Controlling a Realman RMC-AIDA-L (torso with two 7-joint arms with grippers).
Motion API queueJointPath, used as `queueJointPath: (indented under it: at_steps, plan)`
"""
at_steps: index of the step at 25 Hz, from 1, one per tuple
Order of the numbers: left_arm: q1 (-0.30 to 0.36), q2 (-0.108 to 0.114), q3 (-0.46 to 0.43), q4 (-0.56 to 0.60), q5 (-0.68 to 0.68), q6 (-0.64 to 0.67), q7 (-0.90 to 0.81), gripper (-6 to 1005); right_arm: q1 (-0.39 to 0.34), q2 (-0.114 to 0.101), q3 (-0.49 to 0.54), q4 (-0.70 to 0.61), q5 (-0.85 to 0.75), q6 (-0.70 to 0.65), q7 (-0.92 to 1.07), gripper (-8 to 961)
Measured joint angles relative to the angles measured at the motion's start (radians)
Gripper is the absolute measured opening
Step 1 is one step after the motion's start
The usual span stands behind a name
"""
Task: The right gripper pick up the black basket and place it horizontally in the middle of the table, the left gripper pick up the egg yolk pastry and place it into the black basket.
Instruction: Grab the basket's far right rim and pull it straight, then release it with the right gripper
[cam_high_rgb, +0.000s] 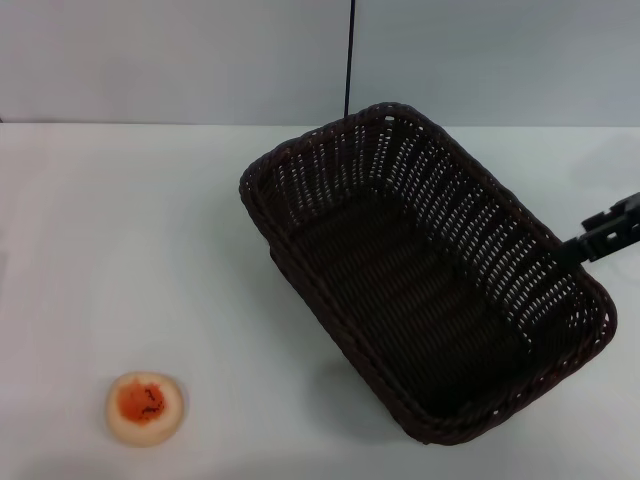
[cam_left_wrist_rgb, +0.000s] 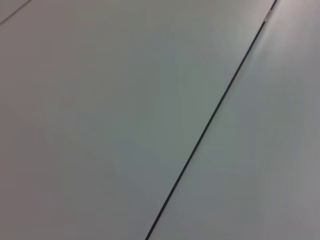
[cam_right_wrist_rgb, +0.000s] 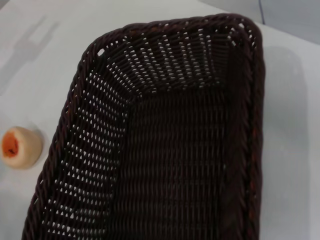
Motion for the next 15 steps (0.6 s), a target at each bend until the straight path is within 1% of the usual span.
queueJointPath:
  at_steps: [5, 13, 15]
  plan:
    - [0.0, 0.0, 0.0, 0.0, 0.0, -0.005, 0.0, 679, -0.005, 0.016, -0.01, 0.074, 0.0, 0.043, -0.001, 765]
    - [0.001, 0.0, -0.001, -0.002, 0.0, -0.017, -0.014, 679, -0.015, 0.032, -0.029, 0.099, -0.001, 0.074, -0.003, 763]
    - [0.0, 0.0, -0.001, -0.002, 0.0, -0.018, -0.02, 679, -0.017, 0.033, -0.033, 0.103, -0.001, 0.075, -0.003, 763]
